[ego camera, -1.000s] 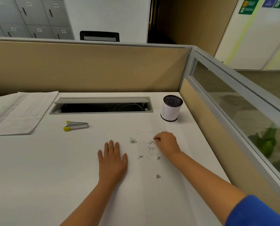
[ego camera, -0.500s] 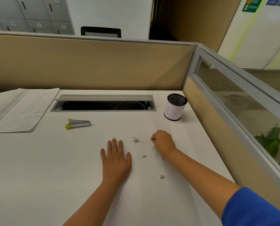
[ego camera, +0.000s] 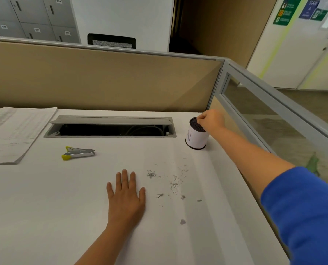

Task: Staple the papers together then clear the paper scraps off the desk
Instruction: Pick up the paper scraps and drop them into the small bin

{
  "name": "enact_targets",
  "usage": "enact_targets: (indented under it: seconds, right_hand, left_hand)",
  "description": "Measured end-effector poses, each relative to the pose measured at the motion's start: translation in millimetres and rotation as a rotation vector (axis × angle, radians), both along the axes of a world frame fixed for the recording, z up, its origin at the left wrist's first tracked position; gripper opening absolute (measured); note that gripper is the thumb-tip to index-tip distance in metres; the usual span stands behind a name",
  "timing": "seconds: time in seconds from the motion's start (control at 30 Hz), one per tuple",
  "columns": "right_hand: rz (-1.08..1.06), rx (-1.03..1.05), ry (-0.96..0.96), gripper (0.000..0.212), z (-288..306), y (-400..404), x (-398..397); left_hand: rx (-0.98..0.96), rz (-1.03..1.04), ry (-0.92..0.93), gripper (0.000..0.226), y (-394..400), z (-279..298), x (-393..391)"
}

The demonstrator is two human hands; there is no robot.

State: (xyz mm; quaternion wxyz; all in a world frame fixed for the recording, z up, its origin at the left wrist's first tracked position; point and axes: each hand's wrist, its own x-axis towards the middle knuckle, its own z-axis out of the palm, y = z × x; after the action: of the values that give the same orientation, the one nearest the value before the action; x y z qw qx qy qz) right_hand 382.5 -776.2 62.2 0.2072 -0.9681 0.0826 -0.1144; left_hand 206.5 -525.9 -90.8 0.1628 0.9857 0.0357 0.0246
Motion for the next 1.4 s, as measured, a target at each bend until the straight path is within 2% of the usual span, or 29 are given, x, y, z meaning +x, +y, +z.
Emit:
enact_targets:
  seconds: [0.1, 0.23, 0.33, 0.47, 0.53, 0.6, 0.7, 0.77, 0.93, 1.03, 1.23, 1.4]
  right_hand:
    - [-0.011, -0.077, 0.046, 0.022, 1, -15, 17]
    - [0.092, -0.172, 0.142, 0.029, -1, -14, 24]
    - [0.112, -0.215, 0.063, 0.030, -1, -5, 17]
    - [0.183, -0.003, -0.140, 0.027, -12, 15, -23]
    - [0.228, 0.132, -0.140, 0.025, -35, 23, -57]
    - [0.252, 0.165, -0.054, 0.028, -67, 26, -91]
    - [0.211, 0.173, 0.180, 0.048, -108, 22, -130]
    - [0.195, 0.100, 0.284, 0.060, -124, 23, -141]
    - [0.245, -0.096, 0.309, 0.075, -132, 29, -127]
    - [0.317, -0.116, 0.334, 0.073, -128, 34, -106]
    - [0.641, -0.142, 0.344, 0.066, -121, 61, -93]
    - [0.846, -0.080, 0.350, 0.053, -116, 94, -101]
  left_hand:
    - [-0.011, 0.007, -0.014, 0.083, -2, 1, 2]
    - [0.007, 0.004, -0.001, 0.082, -3, 2, 4]
    - [0.008, 0.007, 0.010, 0.082, -1, 2, 4]
    - [0.016, 0.002, 0.022, 0.083, 0, 2, 2]
    - [0.016, 0.000, 0.017, 0.084, -1, 2, 3]
    - [0.017, 0.000, 0.015, 0.084, -1, 2, 2]
    - [0.022, 0.001, 0.018, 0.085, 0, 2, 2]
    - [0.024, 0.002, 0.021, 0.085, 0, 2, 3]
    - [0.024, -0.001, 0.026, 0.087, -2, 4, 1]
    - [0.032, -0.001, 0.031, 0.087, -3, 5, 2]
    - [0.014, 0.003, 0.023, 0.085, -2, 3, 3]
    - [0.028, 0.004, 0.031, 0.086, -1, 3, 3]
